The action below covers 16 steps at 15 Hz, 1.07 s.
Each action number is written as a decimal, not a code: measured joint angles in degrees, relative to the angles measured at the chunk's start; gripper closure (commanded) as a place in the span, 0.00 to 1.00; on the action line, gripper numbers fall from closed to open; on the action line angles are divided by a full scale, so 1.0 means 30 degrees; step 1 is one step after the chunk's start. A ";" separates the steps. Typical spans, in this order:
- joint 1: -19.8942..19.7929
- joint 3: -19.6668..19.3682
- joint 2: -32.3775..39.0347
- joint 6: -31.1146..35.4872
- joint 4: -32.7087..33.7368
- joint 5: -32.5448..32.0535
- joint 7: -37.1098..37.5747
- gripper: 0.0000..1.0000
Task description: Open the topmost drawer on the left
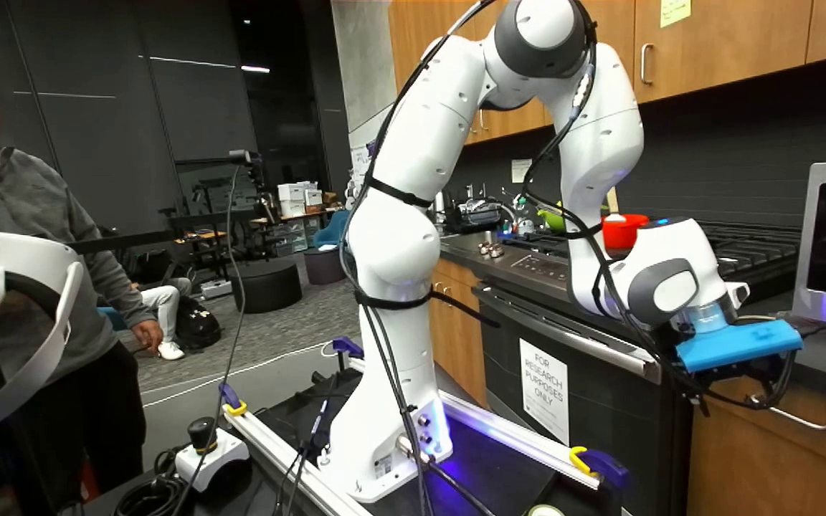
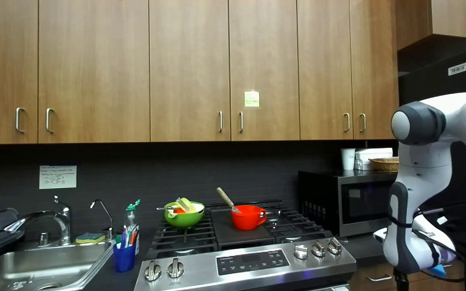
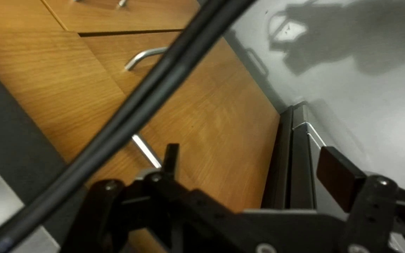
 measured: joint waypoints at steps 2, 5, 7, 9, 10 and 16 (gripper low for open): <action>0.2022 -0.2191 -0.0188 0.1985 -0.1202 0.0066 0.1092 0.00; 0.3845 -0.3904 -0.0745 0.2858 -0.2426 -0.0115 0.1380 0.00; 0.4341 -0.4193 -0.1191 0.2757 -0.2916 -0.0675 0.0869 0.00; 0.4646 -0.4359 -0.1524 0.2756 -0.3316 -0.1666 -0.0004 0.00; 0.4763 -0.4420 -0.1705 0.2755 -0.3437 -0.2094 -0.0538 0.00; 0.4764 -0.4631 -0.2612 0.2752 -0.3318 -0.3346 -0.4039 0.00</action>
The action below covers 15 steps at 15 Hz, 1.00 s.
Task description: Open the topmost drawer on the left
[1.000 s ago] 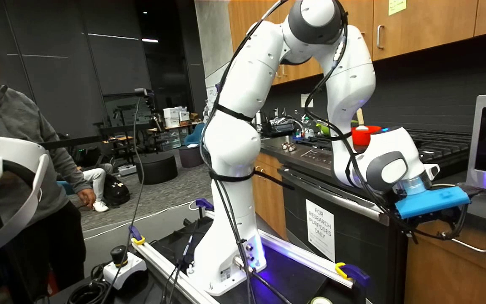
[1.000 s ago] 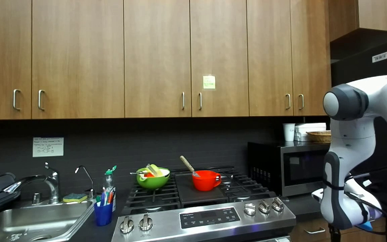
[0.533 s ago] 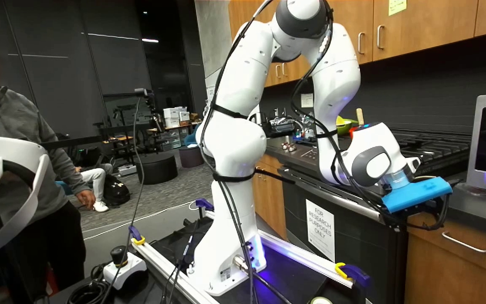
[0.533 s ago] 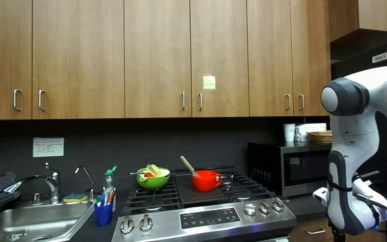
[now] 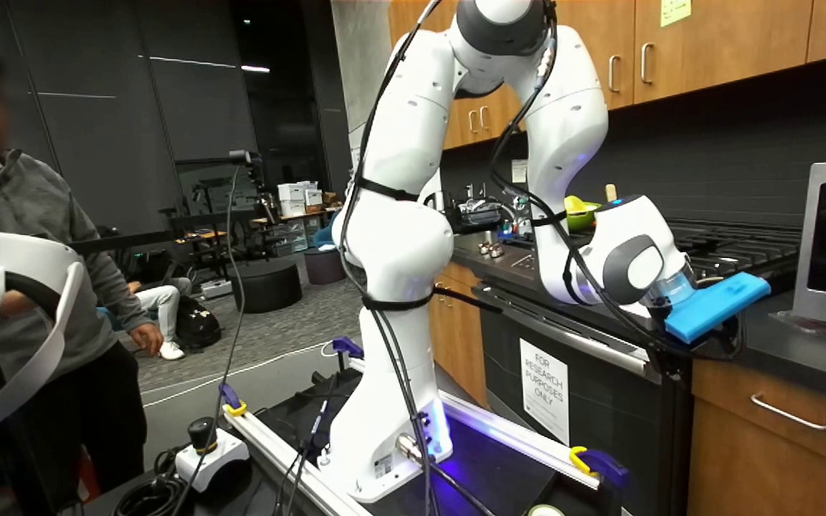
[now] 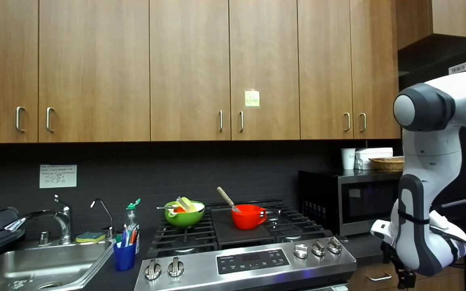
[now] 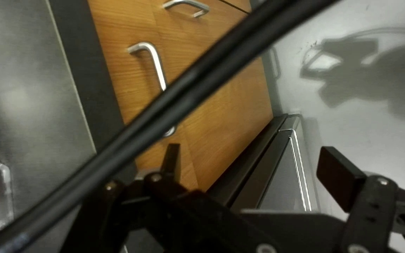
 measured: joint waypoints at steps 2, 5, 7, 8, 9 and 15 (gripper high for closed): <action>-0.0138 0.0026 -0.0213 -0.0006 0.0141 -0.0001 -0.0704 0.00; -0.0894 0.0946 -0.0246 -0.0097 0.0361 -0.0027 -0.0936 0.00; -0.2030 0.2358 -0.0076 -0.0161 0.0534 -0.0430 -0.0574 0.00; -0.2534 0.3020 0.0134 -0.0178 0.0625 -0.0509 -0.0362 0.00; -0.2918 0.3540 0.0444 -0.0190 0.0761 -0.0515 -0.0145 0.00; -0.3227 0.3715 0.2697 -0.0437 0.2325 0.0161 0.0658 0.00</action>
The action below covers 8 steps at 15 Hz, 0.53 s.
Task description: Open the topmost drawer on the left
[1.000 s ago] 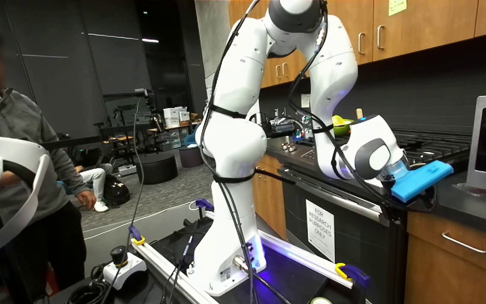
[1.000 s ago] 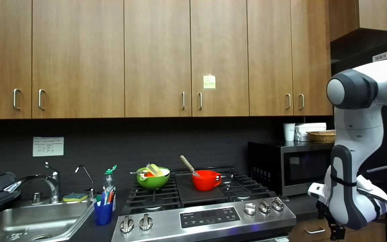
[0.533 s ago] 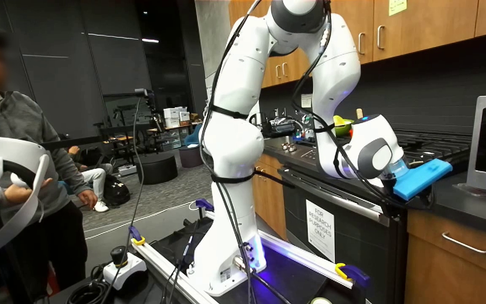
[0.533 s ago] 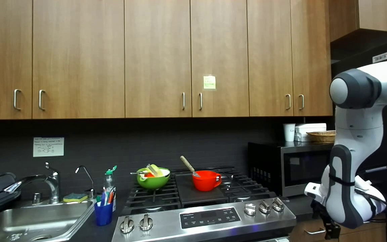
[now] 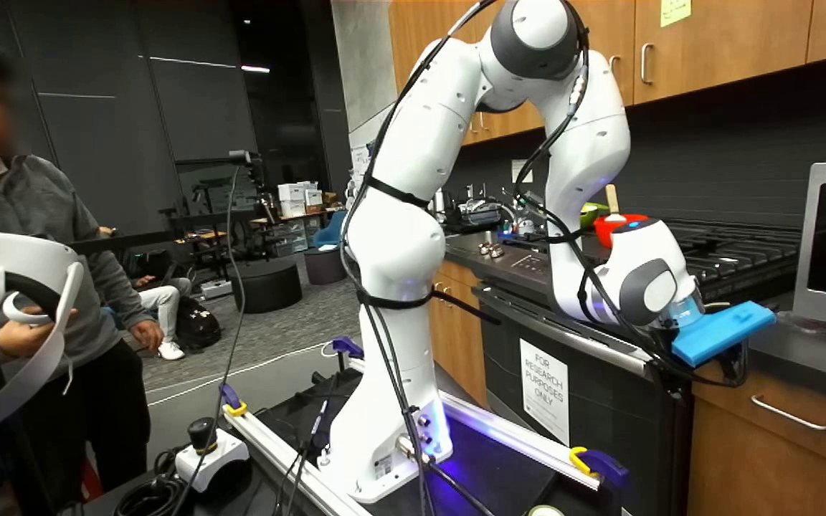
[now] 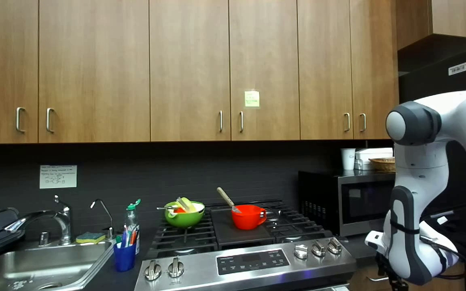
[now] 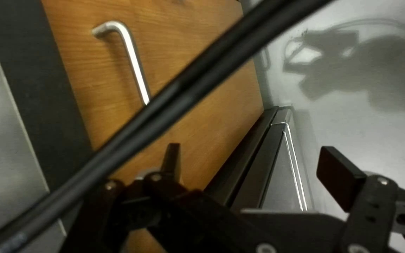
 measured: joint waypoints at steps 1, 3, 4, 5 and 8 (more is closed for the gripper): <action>-0.0118 -0.0001 0.0299 -0.0071 0.0299 0.0061 0.0268 0.00; -0.0545 0.0148 0.0743 -0.0086 0.0791 0.0055 0.0864 0.00; -0.0878 0.0340 0.0886 -0.0077 0.1007 0.0017 0.1133 0.00; -0.1255 0.0582 0.0996 -0.0038 0.1227 -0.0059 0.1364 0.00; -0.1999 0.1087 0.1350 0.0247 0.2049 -0.0140 0.1804 0.00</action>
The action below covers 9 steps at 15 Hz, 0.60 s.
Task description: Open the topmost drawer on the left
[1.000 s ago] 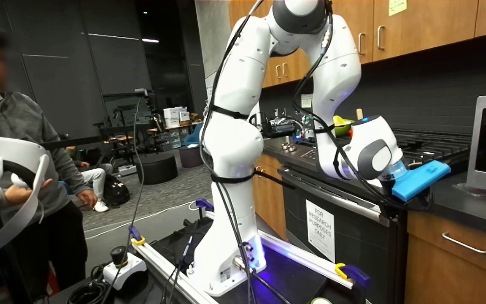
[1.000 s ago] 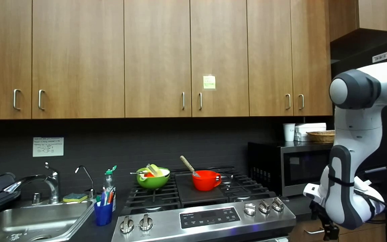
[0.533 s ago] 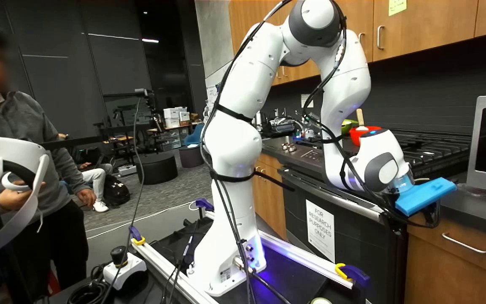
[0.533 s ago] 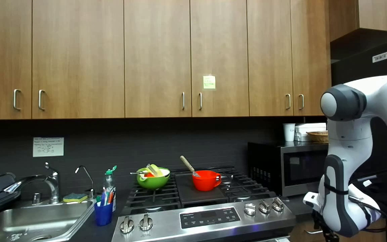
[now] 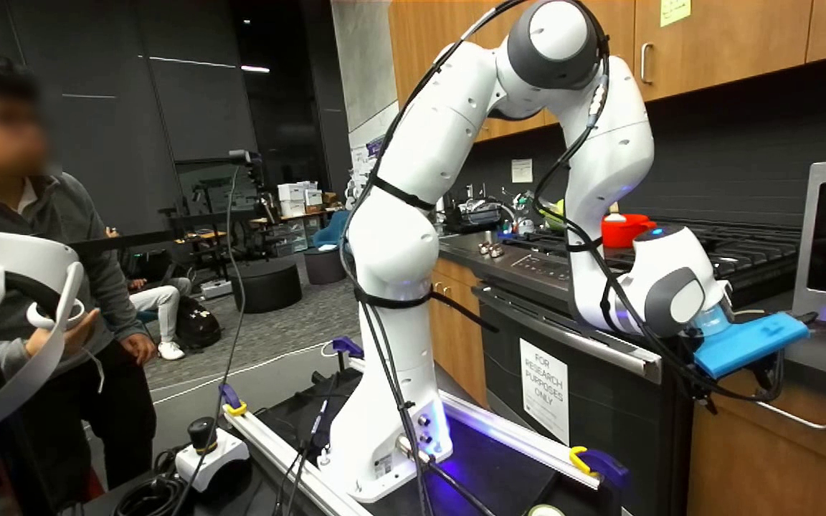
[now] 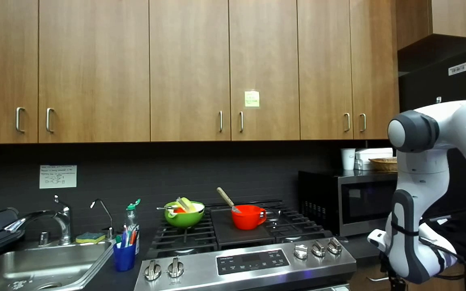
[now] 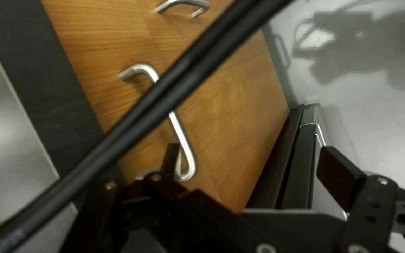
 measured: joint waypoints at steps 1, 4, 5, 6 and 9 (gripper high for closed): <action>-0.0032 0.0038 0.0170 0.0077 0.0368 0.0000 0.0082 0.00; -0.0011 0.0157 0.0519 -0.0144 0.1316 -0.0007 0.0208 0.00; -0.0007 0.0157 0.0627 -0.0077 0.1372 -0.0011 0.0208 0.00; 0.0007 0.0157 0.0749 -0.0059 0.1458 -0.0028 0.0208 0.00; -0.0073 0.0150 0.1013 -0.0033 0.1639 -0.0357 0.0211 0.00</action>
